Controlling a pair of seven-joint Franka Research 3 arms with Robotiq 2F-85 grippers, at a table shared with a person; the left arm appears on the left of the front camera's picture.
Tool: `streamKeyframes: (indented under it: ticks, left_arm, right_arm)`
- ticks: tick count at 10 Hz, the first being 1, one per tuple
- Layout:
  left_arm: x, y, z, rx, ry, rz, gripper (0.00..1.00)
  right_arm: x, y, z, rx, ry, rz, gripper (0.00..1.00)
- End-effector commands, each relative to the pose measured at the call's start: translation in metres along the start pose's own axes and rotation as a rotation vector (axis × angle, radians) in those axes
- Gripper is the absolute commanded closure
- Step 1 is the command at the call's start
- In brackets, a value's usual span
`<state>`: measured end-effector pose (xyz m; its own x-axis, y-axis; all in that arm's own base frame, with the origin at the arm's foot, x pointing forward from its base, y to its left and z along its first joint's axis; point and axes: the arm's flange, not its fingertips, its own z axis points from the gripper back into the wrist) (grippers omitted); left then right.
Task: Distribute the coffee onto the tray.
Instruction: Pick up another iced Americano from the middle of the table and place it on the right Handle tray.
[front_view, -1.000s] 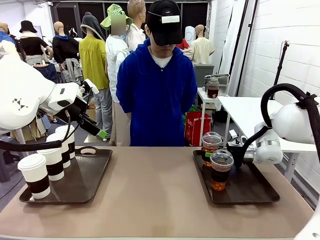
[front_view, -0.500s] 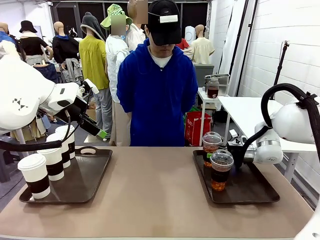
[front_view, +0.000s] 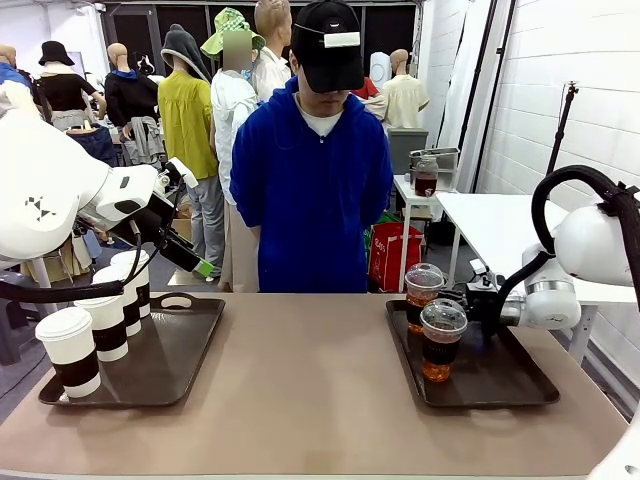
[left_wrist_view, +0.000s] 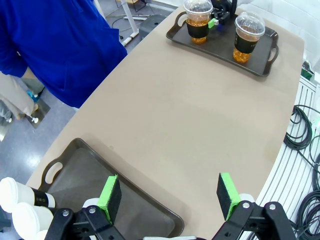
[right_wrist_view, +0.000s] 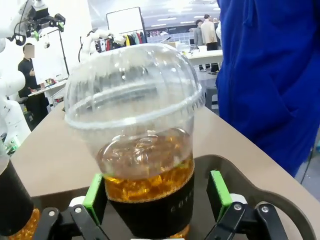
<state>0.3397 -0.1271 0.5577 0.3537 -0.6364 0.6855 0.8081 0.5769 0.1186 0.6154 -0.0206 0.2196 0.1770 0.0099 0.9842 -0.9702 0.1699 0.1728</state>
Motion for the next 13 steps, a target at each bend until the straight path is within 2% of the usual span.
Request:
streamKeyframes:
  ticks: [1,5,7,8,13]
  left_arm:
    - [-0.001,0.001,0.0,-0.002,-0.002,0.003,0.0]
    - [-0.001,0.001,0.0,-0.002,-0.002,0.003,0.0]
    - [-0.001,0.001,0.0,-0.002,-0.002,0.003,0.0]
    - [-0.001,0.001,0.0,-0.002,-0.002,0.003,0.0]
    - [-0.001,0.001,0.0,-0.002,-0.002,0.003,0.0]
  right_arm:
    - [0.005,0.015,0.017,-0.067,-0.019,-0.037,0.0]
    - [-0.004,0.032,0.056,-0.146,-0.002,-0.088,0.0]
    - [-0.001,0.038,0.052,-0.166,0.037,-0.075,0.0]
    - [-0.01,0.027,0.062,-0.11,0.013,-0.068,0.0]
    - [-0.01,0.027,0.062,-0.11,0.013,-0.068,0.0]
